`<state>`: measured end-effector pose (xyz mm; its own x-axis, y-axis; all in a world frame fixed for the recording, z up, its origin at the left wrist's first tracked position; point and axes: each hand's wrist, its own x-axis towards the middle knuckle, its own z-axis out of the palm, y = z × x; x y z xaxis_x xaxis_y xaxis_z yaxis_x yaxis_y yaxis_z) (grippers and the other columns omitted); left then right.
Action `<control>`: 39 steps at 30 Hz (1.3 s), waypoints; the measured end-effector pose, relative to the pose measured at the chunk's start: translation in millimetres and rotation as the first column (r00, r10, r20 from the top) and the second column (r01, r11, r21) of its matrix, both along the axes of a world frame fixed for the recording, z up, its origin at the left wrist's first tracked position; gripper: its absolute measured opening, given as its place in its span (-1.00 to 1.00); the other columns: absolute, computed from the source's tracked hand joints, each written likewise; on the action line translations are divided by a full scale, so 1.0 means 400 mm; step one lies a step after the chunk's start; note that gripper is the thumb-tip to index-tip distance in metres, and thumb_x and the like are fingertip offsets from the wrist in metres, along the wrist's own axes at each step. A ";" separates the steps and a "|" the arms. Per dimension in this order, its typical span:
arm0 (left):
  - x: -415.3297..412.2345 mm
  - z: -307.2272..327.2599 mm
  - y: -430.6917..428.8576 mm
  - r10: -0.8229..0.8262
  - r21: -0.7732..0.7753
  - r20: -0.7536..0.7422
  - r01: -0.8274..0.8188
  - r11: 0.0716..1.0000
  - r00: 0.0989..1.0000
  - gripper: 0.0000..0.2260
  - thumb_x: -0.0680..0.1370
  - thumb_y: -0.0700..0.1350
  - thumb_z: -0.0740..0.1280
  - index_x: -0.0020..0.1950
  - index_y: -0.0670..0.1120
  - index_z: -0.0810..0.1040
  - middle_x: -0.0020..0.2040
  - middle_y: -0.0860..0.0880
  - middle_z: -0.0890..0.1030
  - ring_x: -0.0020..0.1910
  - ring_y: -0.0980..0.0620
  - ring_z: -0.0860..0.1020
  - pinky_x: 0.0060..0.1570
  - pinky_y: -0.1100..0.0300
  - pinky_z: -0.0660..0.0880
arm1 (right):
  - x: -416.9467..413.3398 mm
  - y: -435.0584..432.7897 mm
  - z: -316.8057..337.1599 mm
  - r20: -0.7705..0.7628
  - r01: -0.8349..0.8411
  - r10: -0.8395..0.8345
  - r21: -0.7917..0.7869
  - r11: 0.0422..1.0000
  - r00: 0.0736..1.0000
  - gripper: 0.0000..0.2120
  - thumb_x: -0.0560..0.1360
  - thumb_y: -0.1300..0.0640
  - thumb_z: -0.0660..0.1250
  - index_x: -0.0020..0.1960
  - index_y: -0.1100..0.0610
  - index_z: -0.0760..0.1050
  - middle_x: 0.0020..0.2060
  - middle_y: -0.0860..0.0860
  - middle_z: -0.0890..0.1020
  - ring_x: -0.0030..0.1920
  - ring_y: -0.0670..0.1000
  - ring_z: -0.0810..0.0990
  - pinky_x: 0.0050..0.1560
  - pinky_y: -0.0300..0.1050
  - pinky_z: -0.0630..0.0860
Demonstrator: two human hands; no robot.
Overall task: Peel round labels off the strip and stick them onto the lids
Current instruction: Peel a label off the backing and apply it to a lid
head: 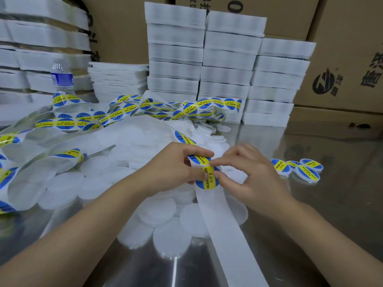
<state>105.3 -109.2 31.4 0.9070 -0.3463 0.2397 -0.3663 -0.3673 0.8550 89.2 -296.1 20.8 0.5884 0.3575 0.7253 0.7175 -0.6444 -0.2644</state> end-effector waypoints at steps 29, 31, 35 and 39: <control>0.045 0.008 0.035 0.521 -0.554 -0.097 -0.481 0.680 0.848 -0.34 0.53 -0.33 0.22 0.45 0.30 0.20 0.34 0.15 0.46 -0.03 0.05 0.65 -0.11 0.07 0.60 | -0.033 0.013 0.022 -0.439 -0.160 0.195 0.115 0.980 0.877 -0.86 0.35 0.27 0.47 -0.30 0.06 0.62 -0.31 -0.03 0.54 -0.26 -0.11 0.45 -0.14 -0.27 0.40; 0.052 0.007 0.044 0.566 -0.585 -0.144 -0.531 0.613 0.812 -0.31 0.52 -0.39 0.16 0.46 0.26 0.19 0.33 0.04 0.49 0.09 0.00 0.63 -0.02 0.03 0.58 | -0.033 0.007 0.024 -0.519 -0.186 0.222 0.121 0.975 0.825 -0.83 0.34 0.25 0.46 -0.31 0.00 0.61 -0.33 -0.09 0.53 -0.29 -0.15 0.44 -0.15 -0.32 0.40; 0.063 0.010 0.070 0.573 -0.627 -0.267 -0.591 0.508 0.775 -0.30 0.50 -0.43 0.06 0.46 0.24 0.22 0.26 -0.03 0.55 0.07 0.01 0.61 0.09 -0.13 0.52 | -0.033 -0.001 0.035 -0.654 -0.308 0.392 0.246 0.919 0.647 -0.92 0.26 0.14 0.39 -0.35 -0.03 0.60 -0.38 -0.10 0.58 -0.34 -0.16 0.48 -0.22 -0.34 0.41; 0.060 0.021 0.080 0.512 -0.637 -0.299 -0.568 0.521 0.806 -0.43 0.51 -0.44 0.06 0.28 0.15 0.44 0.03 0.00 0.64 -0.21 0.06 0.68 -0.24 0.11 0.58 | -0.011 -0.014 0.041 -0.591 -0.225 0.611 0.597 0.770 0.527 -0.96 0.16 0.11 0.36 -0.40 0.05 0.58 -0.40 0.08 0.48 -0.34 -0.02 0.45 -0.26 -0.31 0.43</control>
